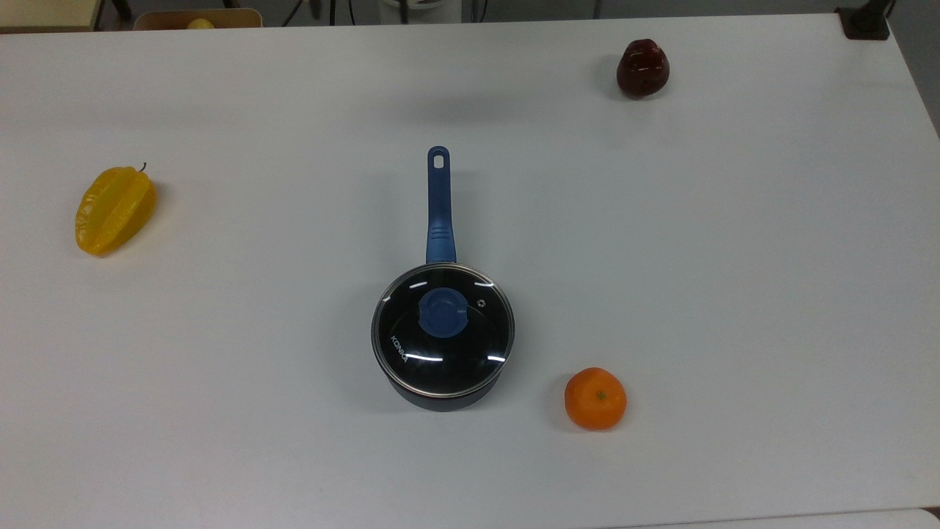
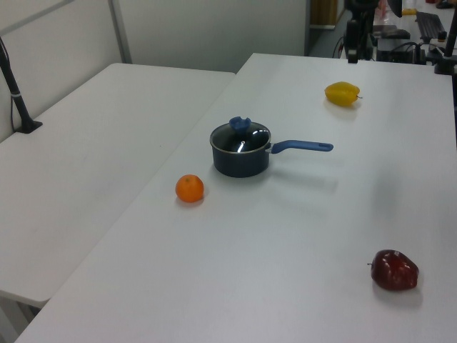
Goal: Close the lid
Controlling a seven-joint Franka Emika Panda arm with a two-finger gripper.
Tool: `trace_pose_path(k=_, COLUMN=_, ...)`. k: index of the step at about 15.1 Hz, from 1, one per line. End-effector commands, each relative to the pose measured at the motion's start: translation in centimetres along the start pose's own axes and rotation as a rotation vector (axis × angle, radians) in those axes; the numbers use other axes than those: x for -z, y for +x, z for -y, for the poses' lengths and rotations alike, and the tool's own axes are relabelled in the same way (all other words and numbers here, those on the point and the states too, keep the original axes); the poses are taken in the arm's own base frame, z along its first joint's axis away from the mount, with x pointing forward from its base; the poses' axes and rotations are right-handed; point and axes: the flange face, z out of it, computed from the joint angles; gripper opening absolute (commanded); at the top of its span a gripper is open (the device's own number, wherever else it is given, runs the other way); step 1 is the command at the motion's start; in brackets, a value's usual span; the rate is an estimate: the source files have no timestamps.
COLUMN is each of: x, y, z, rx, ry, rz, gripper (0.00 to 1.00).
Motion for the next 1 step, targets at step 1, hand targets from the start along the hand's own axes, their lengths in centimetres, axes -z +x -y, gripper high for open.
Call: trace_pose_path(k=1, x=0.57, y=-1.47, z=-1.83, rx=-0.043, ry=-0.009, rz=-0.003, gripper=1.0)
